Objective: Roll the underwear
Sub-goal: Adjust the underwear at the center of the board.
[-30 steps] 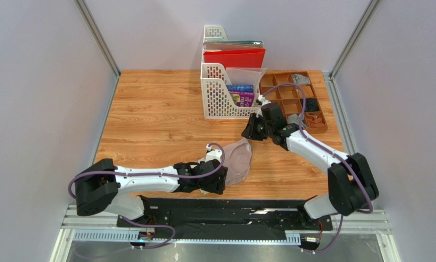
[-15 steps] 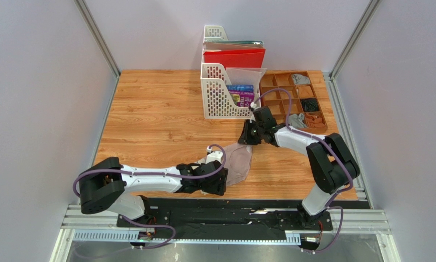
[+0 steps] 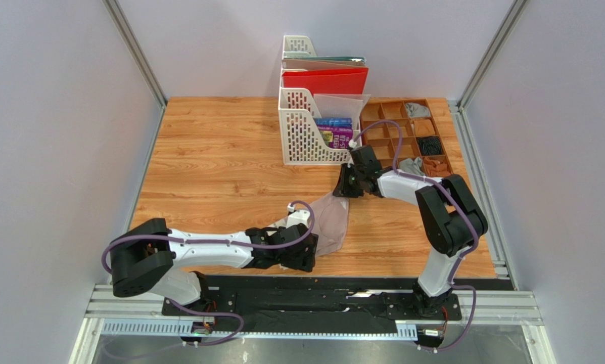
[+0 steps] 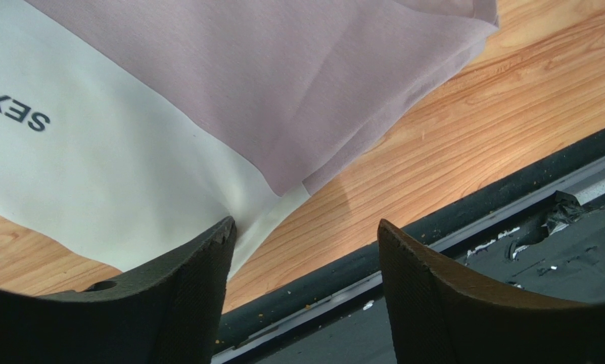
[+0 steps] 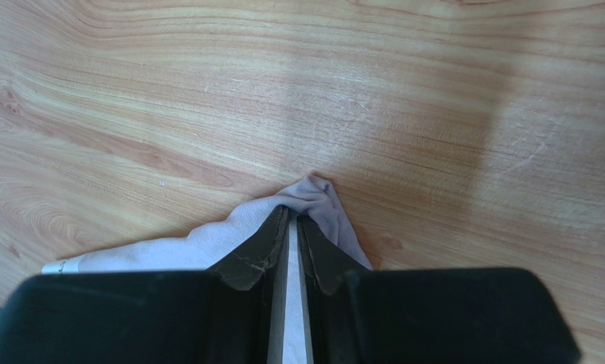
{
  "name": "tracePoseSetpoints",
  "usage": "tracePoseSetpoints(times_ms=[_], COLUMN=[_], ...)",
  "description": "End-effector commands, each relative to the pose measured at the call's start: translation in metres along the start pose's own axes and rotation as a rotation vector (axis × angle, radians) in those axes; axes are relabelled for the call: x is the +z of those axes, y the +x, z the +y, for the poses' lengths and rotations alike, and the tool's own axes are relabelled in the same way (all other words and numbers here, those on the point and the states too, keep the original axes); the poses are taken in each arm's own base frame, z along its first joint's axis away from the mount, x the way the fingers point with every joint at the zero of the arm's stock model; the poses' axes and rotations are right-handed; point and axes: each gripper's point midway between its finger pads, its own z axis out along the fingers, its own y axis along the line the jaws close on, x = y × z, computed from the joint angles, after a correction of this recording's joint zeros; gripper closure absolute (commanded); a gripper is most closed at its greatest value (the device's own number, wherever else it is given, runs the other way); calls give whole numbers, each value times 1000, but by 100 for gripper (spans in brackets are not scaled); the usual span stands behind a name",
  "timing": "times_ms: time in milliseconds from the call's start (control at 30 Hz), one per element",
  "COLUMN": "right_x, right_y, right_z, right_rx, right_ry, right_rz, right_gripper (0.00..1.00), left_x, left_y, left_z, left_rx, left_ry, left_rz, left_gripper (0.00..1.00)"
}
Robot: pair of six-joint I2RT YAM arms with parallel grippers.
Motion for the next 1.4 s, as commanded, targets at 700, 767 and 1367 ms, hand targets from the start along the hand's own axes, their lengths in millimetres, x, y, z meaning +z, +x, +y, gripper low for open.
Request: tracePoseSetpoints(times_ms=[700,767,1367], right_x=[-103,-108,-85], right_y=[1,19,133], right_z=[32,42,56], right_rx=[-111,-117,-132], right_ry=[-23,-60,-123], right_rz=[-125,-113,46], right_gripper=[59,67,90], left_x=[-49,-46,-33], left_y=[-36,-34,-10], left_z=[81,83,98], left_rx=[-175,-179,-263], left_ry=[-67,-78,-115], left_rz=[-205,-189,-123], left_gripper=[23,24,30])
